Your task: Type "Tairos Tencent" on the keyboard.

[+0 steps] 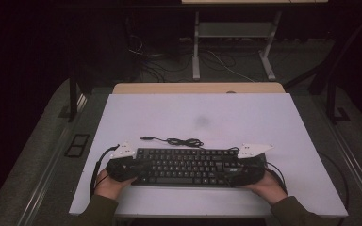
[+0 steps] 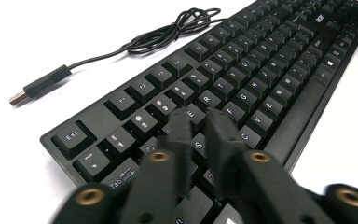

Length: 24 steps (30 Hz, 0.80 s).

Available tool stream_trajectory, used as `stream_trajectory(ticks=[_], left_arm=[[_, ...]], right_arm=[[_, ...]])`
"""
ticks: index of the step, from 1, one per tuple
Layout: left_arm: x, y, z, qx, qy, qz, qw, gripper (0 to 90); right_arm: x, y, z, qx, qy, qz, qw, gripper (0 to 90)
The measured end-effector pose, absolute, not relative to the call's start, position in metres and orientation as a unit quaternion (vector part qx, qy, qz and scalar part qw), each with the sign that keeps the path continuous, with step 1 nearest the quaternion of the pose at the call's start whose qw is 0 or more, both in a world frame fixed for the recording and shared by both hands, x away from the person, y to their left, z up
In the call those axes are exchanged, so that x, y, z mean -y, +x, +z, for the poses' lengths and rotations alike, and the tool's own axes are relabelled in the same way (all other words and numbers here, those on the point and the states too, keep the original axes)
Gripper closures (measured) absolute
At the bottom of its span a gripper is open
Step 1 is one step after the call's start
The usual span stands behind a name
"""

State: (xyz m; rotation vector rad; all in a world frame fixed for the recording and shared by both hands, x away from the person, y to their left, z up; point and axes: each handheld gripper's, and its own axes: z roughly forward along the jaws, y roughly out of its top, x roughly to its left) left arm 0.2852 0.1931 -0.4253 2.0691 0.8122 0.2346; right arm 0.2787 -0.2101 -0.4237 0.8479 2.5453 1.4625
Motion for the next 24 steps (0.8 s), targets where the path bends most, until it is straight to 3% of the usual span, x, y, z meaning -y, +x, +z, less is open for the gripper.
stream_trajectory(ticks=[6,13,24], left_arm=[[-0.1927,0.2851,-0.425,-0.334,0.828,0.095,0.441,57.5],[-0.1899,0.2834,-0.4251,-0.328,0.825,0.097,0.449,40.7],[-0.1857,0.2826,-0.4248,-0.318,0.825,0.099,0.456,30.8]], right_arm=[[0.21,0.279,-0.4237,-0.832,0.277,0.478,0.042,29.4],[0.2094,0.2803,-0.4235,-0.832,0.279,0.479,0.041,31.2],[0.2046,0.2854,-0.4203,-0.831,0.276,0.483,0.032,44.0]])
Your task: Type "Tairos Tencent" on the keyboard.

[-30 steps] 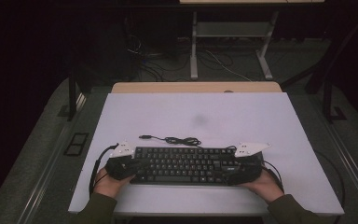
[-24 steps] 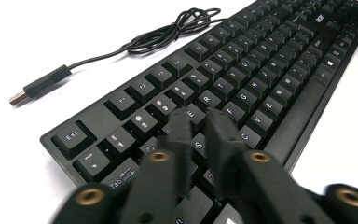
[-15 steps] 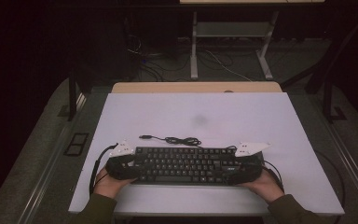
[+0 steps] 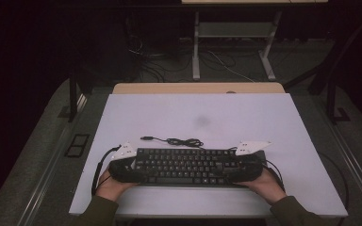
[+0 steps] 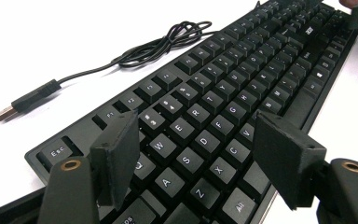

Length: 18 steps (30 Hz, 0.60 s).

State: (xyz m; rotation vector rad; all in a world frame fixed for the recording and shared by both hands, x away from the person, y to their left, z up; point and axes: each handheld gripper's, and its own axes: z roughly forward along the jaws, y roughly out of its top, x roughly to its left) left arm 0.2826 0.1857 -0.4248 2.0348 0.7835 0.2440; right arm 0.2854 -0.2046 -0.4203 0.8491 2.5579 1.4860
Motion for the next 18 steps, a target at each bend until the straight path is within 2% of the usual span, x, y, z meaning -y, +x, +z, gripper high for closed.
stream_trajectory(ticks=[18], left_arm=[[-0.183,0.282,-0.425,-0.313,0.825,0.1,0.46,26.1]], right_arm=[[0.181,0.301,-0.413,-0.839,0.256,0.48,0.017,80.0]])
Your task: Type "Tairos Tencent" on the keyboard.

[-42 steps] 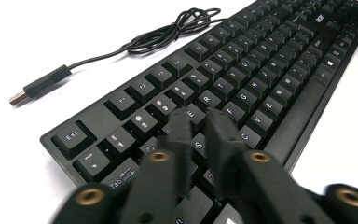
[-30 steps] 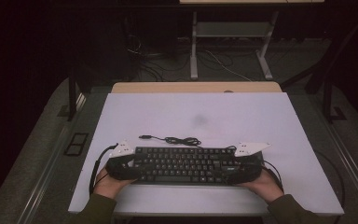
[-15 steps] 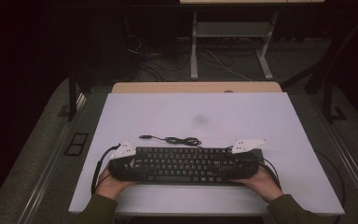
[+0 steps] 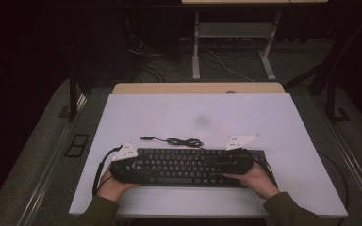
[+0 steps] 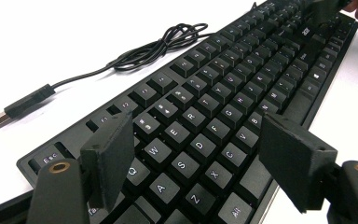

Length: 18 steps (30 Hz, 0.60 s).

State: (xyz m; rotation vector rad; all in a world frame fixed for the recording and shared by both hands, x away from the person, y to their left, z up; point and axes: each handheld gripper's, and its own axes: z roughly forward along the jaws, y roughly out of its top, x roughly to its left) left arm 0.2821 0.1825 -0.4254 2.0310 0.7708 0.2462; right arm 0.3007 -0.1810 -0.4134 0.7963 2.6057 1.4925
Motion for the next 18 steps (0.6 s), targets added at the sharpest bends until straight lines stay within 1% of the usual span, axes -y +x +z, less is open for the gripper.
stream_trajectory(ticks=[5,18], left_arm=[[-0.183,0.282,-0.425,-0.313,0.825,0.101,0.46,26.0],[-0.182,0.283,-0.425,-0.313,0.825,0.101,0.46,25.5]], right_arm=[[0.174,0.305,-0.413,-0.843,0.25,0.475,0.014,88.5],[0.148,0.319,-0.417,-0.855,0.244,0.458,0.006,89.1]])
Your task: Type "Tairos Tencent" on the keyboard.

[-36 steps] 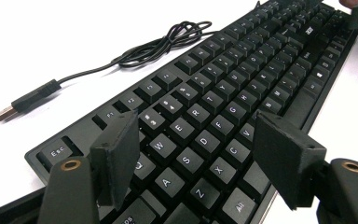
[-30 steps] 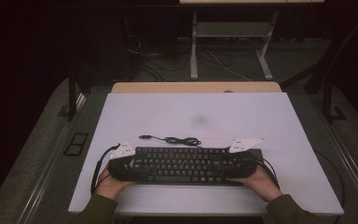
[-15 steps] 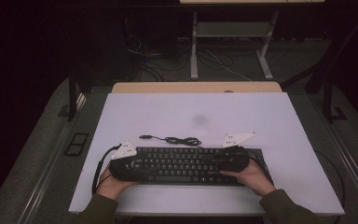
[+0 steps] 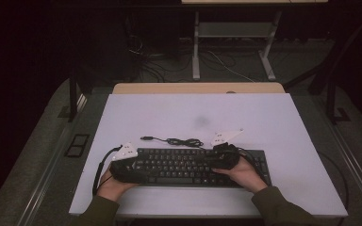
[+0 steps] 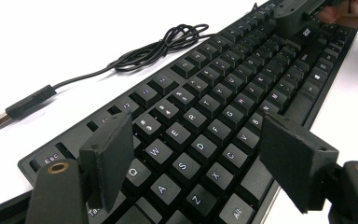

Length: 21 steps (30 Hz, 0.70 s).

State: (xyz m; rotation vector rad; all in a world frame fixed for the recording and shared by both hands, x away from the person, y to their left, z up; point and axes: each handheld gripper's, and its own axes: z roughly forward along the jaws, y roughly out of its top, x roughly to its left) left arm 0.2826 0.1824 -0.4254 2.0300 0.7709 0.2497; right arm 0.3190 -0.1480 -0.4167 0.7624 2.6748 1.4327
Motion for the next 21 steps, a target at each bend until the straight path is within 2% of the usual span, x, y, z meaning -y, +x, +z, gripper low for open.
stream_trajectory(ticks=[21], left_arm=[[-0.183,0.283,-0.425,-0.312,0.825,0.102,0.46,25.5]], right_arm=[[0.109,0.33,-0.432,-0.879,0.236,0.414,0.009,89.2]])
